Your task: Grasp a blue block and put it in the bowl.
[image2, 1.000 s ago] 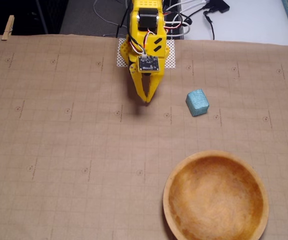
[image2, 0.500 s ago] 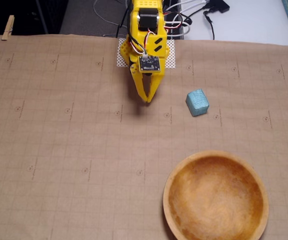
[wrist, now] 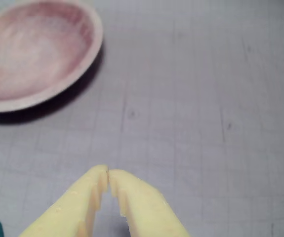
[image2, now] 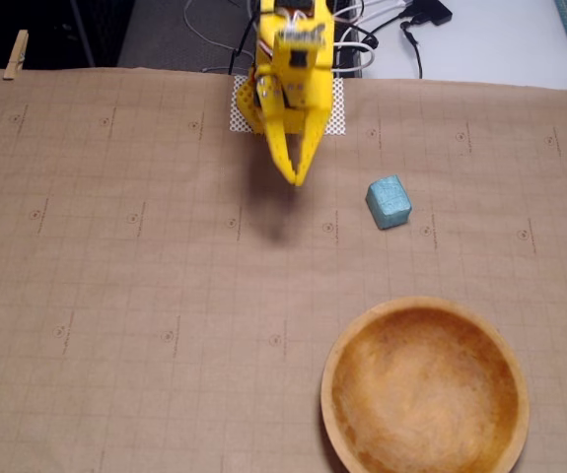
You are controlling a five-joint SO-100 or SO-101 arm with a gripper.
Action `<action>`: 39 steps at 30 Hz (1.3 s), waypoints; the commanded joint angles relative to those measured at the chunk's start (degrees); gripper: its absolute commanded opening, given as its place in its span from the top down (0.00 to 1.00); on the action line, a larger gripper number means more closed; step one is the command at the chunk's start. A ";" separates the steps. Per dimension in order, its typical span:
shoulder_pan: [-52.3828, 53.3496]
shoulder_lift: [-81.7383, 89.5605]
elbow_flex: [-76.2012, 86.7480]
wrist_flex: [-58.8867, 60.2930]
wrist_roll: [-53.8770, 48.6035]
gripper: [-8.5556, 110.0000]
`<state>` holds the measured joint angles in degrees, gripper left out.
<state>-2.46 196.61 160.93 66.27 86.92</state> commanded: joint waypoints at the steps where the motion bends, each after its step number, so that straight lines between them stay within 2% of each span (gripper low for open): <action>1: -1.05 0.53 -8.26 -1.67 0.53 0.96; 15: -6.94 0.44 -12.04 -1.14 0.26 0.95; 18: -8.26 0.44 -11.43 -1.49 0.35 0.91; 27: -14.50 0.35 -11.43 -2.02 0.62 0.70; 30: -16.61 0.35 -11.78 -2.02 3.96 0.64; 34: -20.48 0.35 -11.69 -2.29 10.72 0.60; 39: -24.26 -5.71 -10.28 -5.27 11.34 0.58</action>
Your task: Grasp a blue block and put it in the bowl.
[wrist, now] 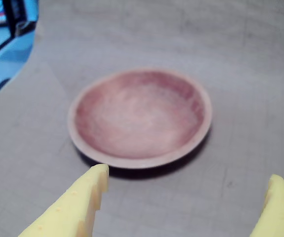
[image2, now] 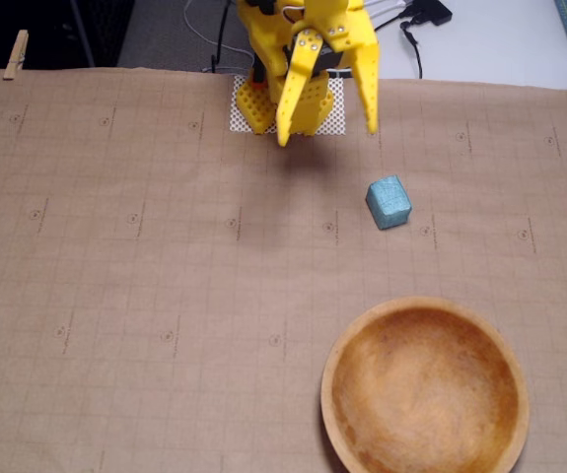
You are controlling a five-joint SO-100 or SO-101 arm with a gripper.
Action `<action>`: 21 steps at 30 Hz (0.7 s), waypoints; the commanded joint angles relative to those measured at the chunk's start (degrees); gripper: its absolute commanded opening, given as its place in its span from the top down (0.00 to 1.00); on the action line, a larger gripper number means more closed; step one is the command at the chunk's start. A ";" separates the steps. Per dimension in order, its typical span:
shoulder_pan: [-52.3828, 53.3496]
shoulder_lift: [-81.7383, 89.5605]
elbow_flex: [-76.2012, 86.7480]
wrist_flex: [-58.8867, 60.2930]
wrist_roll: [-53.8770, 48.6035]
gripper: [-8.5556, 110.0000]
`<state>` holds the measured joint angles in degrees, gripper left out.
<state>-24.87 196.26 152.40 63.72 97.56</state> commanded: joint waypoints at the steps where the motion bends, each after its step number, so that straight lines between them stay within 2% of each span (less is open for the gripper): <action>1: -2.37 -8.00 -2.02 -3.16 0.97 0.58; 10: -7.56 -33.93 -8.96 -1.05 1.23 0.58; 17: -11.69 -36.47 -8.26 6.15 1.58 0.58; 21: -14.85 -37.44 -8.26 6.24 1.67 0.58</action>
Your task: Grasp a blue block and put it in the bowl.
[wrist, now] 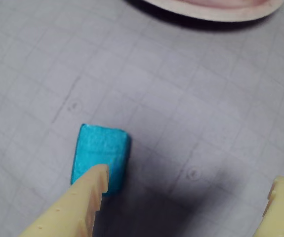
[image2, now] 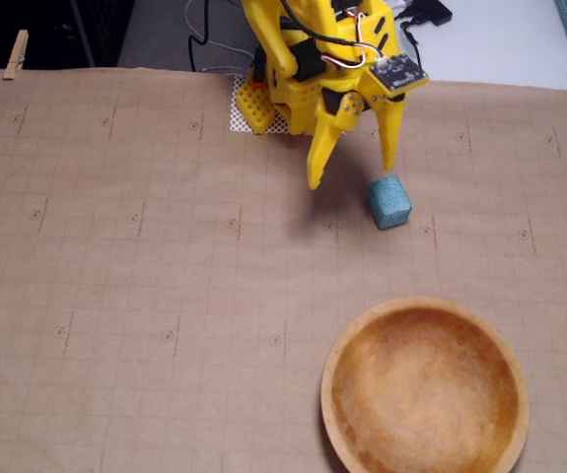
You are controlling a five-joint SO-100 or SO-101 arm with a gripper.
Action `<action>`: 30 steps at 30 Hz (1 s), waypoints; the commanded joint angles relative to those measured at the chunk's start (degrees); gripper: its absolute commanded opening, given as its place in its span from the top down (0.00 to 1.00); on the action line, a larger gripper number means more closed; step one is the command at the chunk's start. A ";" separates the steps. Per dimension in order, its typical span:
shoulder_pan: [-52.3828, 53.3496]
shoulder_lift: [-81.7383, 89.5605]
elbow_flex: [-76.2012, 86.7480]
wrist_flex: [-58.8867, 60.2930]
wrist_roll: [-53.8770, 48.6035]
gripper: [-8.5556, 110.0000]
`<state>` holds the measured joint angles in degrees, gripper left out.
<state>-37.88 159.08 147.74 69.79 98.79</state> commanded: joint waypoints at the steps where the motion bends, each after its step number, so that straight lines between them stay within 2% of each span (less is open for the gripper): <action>1: -2.90 -0.26 -3.60 0.18 0.44 0.58; 5: -7.38 -0.35 -3.52 0.09 1.14 0.58; 15: -17.84 -0.35 -3.43 0.18 13.45 0.58; 24: -19.16 -0.18 -0.26 0.09 24.87 0.58; 30: -15.91 -0.35 0.00 -2.37 26.02 0.58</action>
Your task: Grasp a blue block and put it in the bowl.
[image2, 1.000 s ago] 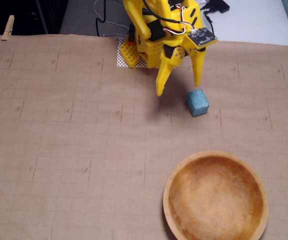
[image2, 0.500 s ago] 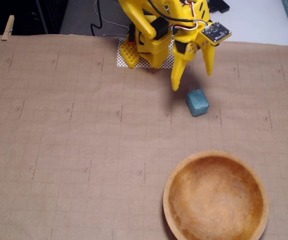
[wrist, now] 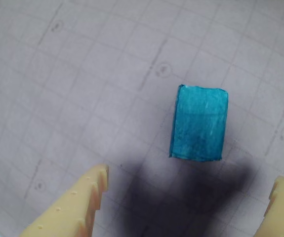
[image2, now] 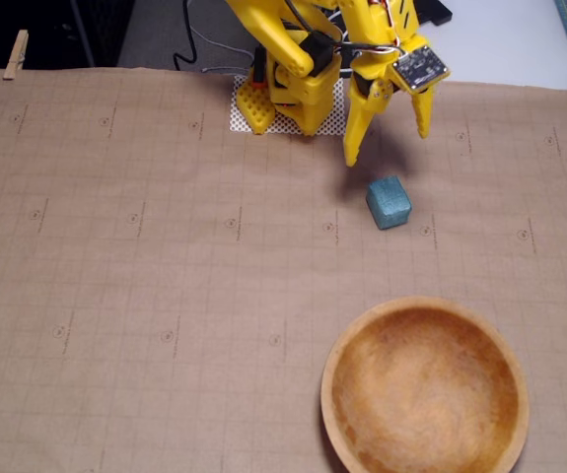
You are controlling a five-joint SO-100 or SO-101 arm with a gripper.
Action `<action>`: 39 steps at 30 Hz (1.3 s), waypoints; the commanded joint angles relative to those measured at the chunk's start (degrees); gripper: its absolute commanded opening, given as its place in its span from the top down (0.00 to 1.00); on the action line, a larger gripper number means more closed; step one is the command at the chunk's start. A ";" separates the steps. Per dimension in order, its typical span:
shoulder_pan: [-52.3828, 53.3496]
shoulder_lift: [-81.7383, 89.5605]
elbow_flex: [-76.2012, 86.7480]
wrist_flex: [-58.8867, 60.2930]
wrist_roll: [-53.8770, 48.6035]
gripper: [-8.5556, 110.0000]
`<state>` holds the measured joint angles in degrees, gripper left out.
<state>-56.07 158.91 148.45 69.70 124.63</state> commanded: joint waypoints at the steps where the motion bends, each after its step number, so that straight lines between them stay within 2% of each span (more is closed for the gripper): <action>1: 2.99 -0.18 -0.09 -3.08 0.09 0.58; 11: 5.27 -0.26 5.54 -10.02 -0.09 0.58; 24: 5.01 -16.35 7.91 -17.93 -2.72 0.58; 39: 0.53 -18.11 13.36 -25.22 -1.76 0.58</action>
<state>-55.28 141.15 162.07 45.53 122.34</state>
